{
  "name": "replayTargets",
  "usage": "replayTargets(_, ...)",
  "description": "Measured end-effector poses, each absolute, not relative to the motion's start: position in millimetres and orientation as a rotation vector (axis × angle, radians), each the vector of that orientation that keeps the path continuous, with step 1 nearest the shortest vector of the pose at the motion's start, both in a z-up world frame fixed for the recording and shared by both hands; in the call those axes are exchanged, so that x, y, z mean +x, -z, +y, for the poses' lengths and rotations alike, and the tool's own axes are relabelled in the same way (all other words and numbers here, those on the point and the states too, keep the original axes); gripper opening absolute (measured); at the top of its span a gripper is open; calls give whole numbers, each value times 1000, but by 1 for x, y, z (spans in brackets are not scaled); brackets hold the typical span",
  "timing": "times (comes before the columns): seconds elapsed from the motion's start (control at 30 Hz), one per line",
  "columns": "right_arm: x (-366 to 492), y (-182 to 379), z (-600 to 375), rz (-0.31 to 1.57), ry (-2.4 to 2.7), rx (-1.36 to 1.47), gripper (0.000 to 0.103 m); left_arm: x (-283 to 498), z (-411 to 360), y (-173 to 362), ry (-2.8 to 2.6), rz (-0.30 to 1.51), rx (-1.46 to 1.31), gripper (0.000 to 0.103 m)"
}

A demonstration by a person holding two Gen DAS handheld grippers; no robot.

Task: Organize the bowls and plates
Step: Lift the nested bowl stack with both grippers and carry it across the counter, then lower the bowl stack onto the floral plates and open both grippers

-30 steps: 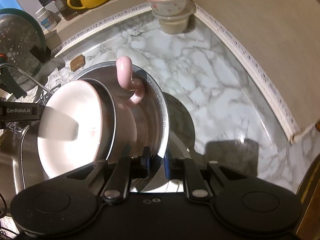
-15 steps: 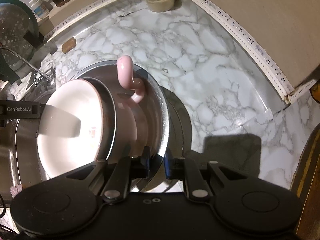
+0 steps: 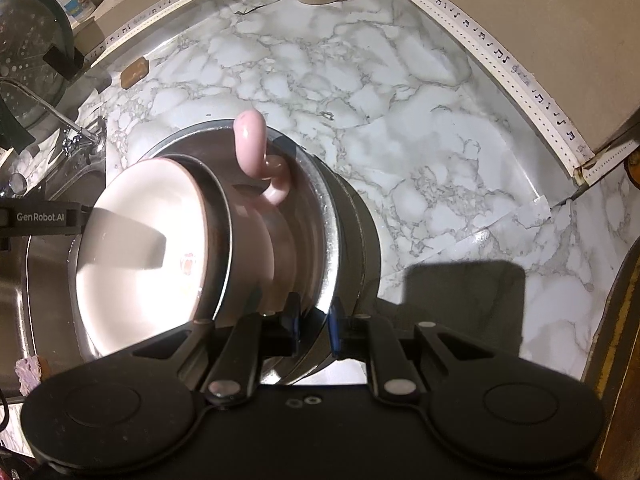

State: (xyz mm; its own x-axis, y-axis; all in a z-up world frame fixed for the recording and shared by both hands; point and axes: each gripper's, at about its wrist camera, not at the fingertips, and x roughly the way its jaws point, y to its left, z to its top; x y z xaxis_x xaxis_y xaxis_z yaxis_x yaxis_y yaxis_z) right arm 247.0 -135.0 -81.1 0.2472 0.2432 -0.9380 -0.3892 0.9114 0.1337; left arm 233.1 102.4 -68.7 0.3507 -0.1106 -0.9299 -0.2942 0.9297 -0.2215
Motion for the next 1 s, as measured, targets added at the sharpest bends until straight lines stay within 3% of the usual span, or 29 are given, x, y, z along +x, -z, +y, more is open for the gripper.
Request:
replayTargets(0.5,251,86,-133,1246,-436,-158,17,239,102,72,-110,1207,-363,11)
replayTargets(1.0,244,78,-133,1194,-423,-174,28,231,102,54,-106,1148,-336,12)
